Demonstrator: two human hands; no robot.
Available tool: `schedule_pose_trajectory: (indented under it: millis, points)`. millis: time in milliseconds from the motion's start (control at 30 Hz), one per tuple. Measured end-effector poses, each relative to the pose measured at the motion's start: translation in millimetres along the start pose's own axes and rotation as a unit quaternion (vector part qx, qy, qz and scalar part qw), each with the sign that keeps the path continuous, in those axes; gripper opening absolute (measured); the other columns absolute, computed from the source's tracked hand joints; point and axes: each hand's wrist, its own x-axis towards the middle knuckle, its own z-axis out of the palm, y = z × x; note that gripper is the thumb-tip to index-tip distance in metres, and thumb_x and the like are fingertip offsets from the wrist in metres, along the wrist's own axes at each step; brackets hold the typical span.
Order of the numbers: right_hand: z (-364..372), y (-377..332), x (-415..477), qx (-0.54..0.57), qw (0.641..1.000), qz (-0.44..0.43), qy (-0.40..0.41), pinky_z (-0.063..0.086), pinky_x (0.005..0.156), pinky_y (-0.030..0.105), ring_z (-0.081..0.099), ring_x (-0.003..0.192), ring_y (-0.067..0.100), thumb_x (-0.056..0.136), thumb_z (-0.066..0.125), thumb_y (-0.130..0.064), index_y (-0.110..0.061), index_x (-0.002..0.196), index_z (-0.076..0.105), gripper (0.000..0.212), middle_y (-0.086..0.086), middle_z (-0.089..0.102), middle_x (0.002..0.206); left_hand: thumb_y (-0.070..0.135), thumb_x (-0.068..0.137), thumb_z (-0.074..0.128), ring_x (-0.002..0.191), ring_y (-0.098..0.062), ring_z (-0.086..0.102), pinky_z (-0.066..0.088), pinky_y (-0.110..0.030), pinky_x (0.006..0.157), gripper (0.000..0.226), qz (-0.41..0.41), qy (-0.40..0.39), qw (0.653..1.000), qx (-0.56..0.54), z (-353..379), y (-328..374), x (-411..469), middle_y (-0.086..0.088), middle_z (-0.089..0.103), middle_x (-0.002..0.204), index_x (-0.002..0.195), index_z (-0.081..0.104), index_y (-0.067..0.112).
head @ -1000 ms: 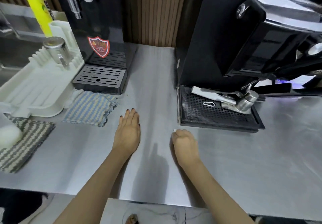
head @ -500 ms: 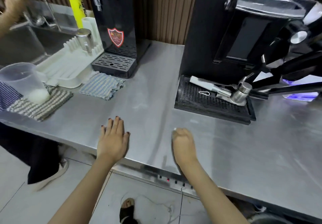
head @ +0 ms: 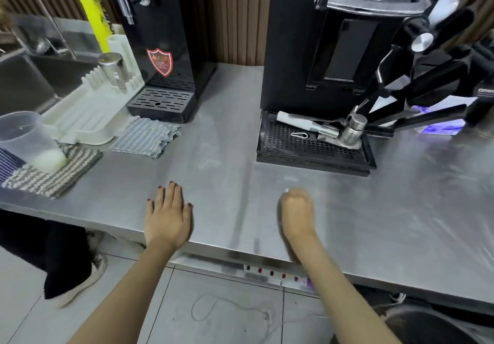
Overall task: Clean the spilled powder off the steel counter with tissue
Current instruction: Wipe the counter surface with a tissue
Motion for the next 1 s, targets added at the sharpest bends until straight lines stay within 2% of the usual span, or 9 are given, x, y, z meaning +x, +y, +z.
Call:
schedule_pose_trajectory:
  millis: [167,300,367,500,600,733,833,900,1000]
  points:
    - [3,-28,-52,-0.012,0.982,-0.180,-0.061,0.039,0.045,0.016,0.051,0.046,0.016,0.023,0.076,0.005,-0.015,0.047,0.059,0.036,-0.002,0.053,0.049,0.035,0.098,0.019,0.144,-0.023,-0.001,0.006,-0.042,0.115,0.055,-0.002,0.000,1.000,0.008,2,-2,1,0.000,0.003,0.157,0.147,0.009,0.013]
    - [-41,57,-30,-0.018,0.996,0.087,-0.016,0.050,0.066,0.032,0.063,0.074,0.034,0.065,0.065,0.012,0.002,0.067,0.068,0.011,0.020,0.064,0.074,0.036,0.097,0.016,0.144,-0.022,-0.002,0.006,-0.041,0.116,0.055,0.001,-0.003,1.000,0.004,4,-4,2,0.001,0.002,0.157,0.147,0.007,0.014]
    - [-49,66,-30,-0.012,0.988,0.155,0.026,0.050,0.070,0.040,0.062,0.079,0.038,0.068,0.062,0.015,0.007,0.070,0.067,0.010,0.027,0.064,0.079,0.035,0.097,0.016,0.144,-0.023,-0.002,0.006,-0.042,0.116,0.055,0.002,-0.001,1.000,0.007,4,-4,2,0.001,0.002,0.157,0.147,0.007,0.014]
    - [-11,-5,-61,-0.023,0.999,0.027,-0.003,0.040,0.047,0.019,0.051,0.044,0.018,0.022,0.079,0.009,-0.011,0.041,0.054,0.037,0.003,0.053,0.046,0.028,0.097,0.022,0.142,-0.032,0.004,0.006,-0.049,0.115,0.053,-0.017,-0.003,1.000,-0.007,-1,11,0,-0.011,0.011,0.155,0.144,0.016,0.003]
    - [-3,-14,-93,-0.031,0.995,-0.091,-0.030,0.026,0.054,0.021,0.047,0.045,0.014,0.016,0.076,0.004,-0.017,0.044,0.051,0.044,-0.003,0.049,0.048,0.022,0.097,0.026,0.142,-0.033,0.007,0.003,-0.052,0.114,0.047,0.052,0.010,0.999,-0.005,2,47,-1,-0.013,0.018,0.153,0.140,0.026,0.001]
    - [-53,62,-90,-0.052,0.995,0.082,0.003,0.016,0.043,0.019,0.041,0.042,0.016,0.024,0.080,0.003,-0.021,0.039,0.041,0.047,-0.002,0.049,0.045,0.024,0.099,0.021,0.144,-0.023,-0.002,-0.002,-0.046,0.115,0.049,0.197,-0.010,0.980,-0.015,10,111,-5,-0.006,0.004,0.156,0.145,0.014,0.008]
    - [-64,81,-85,-0.018,0.975,0.218,0.038,0.030,0.045,0.025,0.049,0.047,0.024,0.042,0.073,0.013,-0.016,0.042,0.039,0.045,0.007,0.049,0.047,0.031,0.099,0.016,0.144,-0.019,-0.009,-0.003,-0.046,0.117,0.053,0.243,-0.041,0.969,-0.003,20,136,-13,-0.002,-0.005,0.157,0.147,0.003,0.011]
    - [-42,54,-88,-0.047,0.979,0.192,0.052,0.042,0.044,0.024,0.055,0.046,0.025,0.031,0.080,0.010,-0.010,0.042,0.054,0.034,0.009,0.056,0.049,0.033,0.099,0.014,0.144,-0.018,-0.009,-0.003,-0.045,0.117,0.054,0.249,-0.046,0.967,0.009,25,139,-12,-0.001,-0.007,0.156,0.147,0.000,0.013]
    - [-6,9,-99,-0.057,0.993,0.087,0.064,0.033,0.055,0.022,0.051,0.047,0.018,0.027,0.082,0.003,-0.012,0.045,0.055,0.036,0.001,0.053,0.050,0.033,0.099,0.013,0.144,-0.017,-0.009,-0.003,-0.044,0.117,0.054,0.252,-0.050,0.966,0.009,25,140,-10,0.000,-0.007,0.156,0.147,-0.002,0.013]
